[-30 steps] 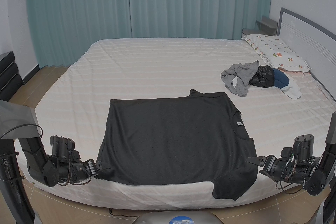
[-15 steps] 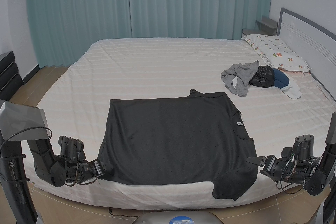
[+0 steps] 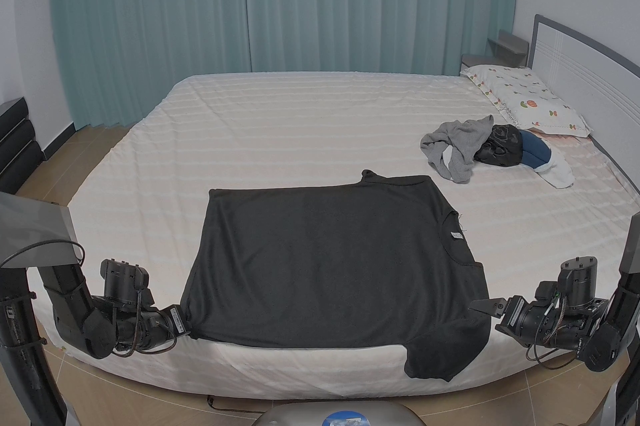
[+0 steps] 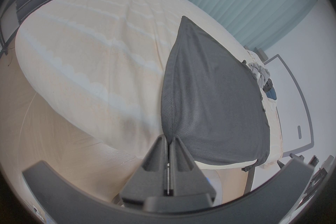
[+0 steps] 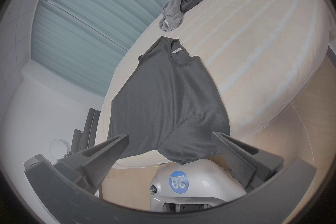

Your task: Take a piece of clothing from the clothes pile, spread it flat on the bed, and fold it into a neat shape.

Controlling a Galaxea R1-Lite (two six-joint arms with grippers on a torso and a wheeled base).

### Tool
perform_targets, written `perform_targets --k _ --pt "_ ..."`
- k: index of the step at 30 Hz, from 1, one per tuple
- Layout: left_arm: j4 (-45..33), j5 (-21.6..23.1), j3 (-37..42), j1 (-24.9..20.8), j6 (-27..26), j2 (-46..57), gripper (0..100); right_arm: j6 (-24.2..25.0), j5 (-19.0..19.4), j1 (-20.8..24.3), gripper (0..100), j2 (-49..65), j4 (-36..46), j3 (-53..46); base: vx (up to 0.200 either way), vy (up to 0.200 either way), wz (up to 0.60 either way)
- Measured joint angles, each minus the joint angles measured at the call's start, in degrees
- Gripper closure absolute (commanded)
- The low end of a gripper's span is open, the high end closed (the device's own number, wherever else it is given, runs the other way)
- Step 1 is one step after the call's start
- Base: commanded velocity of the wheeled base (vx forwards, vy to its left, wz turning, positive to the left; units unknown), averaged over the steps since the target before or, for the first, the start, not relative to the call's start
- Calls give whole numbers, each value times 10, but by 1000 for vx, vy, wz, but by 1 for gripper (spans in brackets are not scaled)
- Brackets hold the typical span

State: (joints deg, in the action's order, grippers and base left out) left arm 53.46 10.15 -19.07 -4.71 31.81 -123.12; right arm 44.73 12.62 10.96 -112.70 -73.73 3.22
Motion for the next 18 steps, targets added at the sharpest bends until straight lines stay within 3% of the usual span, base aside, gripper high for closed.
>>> perform_targets --k 11,18 --pt "1 6 11 2 4 22 100 -9 -3 -12 0 -51 -6 15 0 0 0" --pt "2 17 12 5 25 21 100 -36 -7 -47 0 -103 -33 42 0 0 0"
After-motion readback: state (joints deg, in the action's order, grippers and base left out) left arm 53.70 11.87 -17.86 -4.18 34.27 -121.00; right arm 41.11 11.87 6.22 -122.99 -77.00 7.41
